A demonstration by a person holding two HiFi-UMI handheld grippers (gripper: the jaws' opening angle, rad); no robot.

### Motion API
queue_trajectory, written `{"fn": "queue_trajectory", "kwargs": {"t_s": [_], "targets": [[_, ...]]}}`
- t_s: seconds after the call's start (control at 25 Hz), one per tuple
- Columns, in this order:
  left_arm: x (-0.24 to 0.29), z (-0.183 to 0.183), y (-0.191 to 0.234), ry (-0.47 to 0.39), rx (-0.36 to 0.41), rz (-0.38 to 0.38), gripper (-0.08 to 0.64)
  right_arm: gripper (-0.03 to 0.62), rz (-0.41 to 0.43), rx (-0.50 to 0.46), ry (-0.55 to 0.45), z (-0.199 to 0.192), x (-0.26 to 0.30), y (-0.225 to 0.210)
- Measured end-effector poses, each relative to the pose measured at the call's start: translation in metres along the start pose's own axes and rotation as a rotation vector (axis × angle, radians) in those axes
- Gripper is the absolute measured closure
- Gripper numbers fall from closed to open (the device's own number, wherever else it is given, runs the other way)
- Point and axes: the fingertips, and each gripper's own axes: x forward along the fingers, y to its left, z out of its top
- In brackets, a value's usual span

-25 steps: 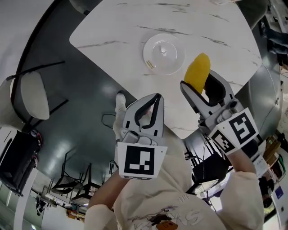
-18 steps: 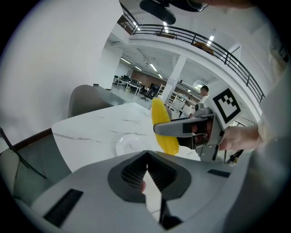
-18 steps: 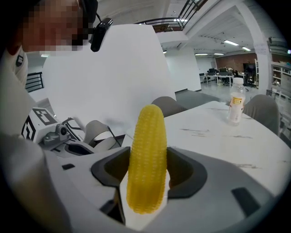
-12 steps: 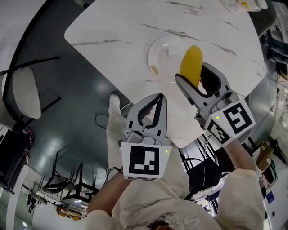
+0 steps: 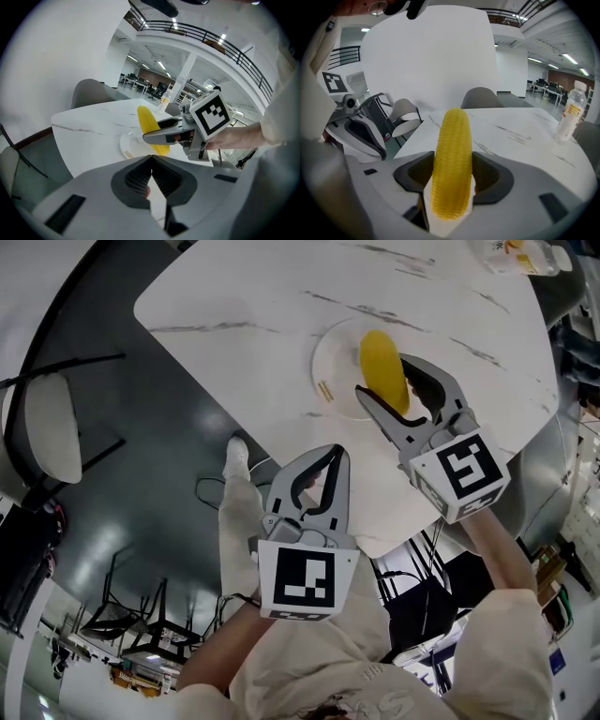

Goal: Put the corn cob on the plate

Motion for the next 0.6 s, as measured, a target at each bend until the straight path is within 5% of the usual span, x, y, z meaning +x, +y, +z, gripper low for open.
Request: {"fn": "queue_trajectory", "kwargs": {"t_s": [0.28, 0.6], "targets": [[0.006, -0.004, -0.011, 0.010, 0.009, -0.014, 0.549, 0.345, 0.035, -0.180, 0.099, -0.013, 0.011, 0.008], [0.006, -0.011, -0.017, 0.022, 0.007, -0.014, 0.549, 0.345, 0.046, -0.249, 0.165, -0.030, 0.023, 0.010]]}}
